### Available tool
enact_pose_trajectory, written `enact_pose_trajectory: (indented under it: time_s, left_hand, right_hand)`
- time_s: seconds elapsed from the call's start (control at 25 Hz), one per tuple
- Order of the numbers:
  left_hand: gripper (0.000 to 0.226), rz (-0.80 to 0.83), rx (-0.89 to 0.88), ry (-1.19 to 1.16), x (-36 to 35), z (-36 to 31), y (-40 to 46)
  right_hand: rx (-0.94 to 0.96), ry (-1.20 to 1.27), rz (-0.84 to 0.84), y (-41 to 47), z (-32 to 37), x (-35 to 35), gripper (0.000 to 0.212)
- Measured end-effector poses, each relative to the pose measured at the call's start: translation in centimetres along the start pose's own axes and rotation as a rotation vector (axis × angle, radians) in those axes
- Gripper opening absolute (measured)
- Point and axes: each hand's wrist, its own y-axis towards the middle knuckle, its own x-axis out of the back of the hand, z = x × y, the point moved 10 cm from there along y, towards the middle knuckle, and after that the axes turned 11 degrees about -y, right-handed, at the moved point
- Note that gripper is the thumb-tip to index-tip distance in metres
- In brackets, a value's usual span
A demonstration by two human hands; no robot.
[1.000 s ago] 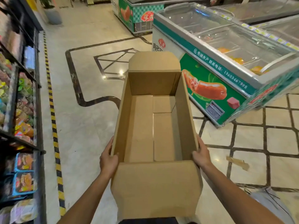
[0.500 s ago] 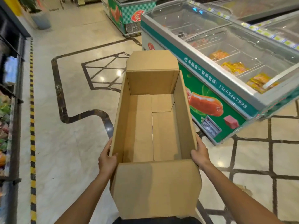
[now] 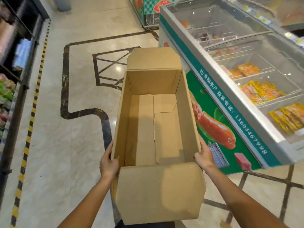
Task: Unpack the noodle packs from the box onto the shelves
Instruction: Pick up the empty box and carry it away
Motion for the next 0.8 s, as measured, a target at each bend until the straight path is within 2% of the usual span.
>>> enact_pose_trajectory:
  time_s: [0.24,0.44,0.56,0.72,0.8]
  left_hand:
    - [0.073,-0.015,0.101,0.028,-9.5,0.6,8.3]
    - [0.073,-0.060,0.201,0.043,-16.7,2.2,13.0]
    - [0.068,-0.076,0.243,0.047,-21.6,5.0,16.5]
    - [0.061,-0.185,0.352,0.016,-27.6,11.9,21.9]
    - [0.058,-0.222,0.419,0.008,-30.4,16.3,24.5]
  right_hand:
    - [-0.013,-0.060,0.050,13.2,-1.1,1.3,0.096]
    - [-0.017,-0.102,0.116,23.0,-3.3,1.2,0.082]
    - [-0.078,-0.125,0.145,30.1,-7.5,-0.2,0.070]
    - [-0.139,-0.166,0.230,40.7,-15.9,-4.4,0.098]
    - [-0.159,-0.217,0.236,45.1,-19.1,-6.2,0.092]
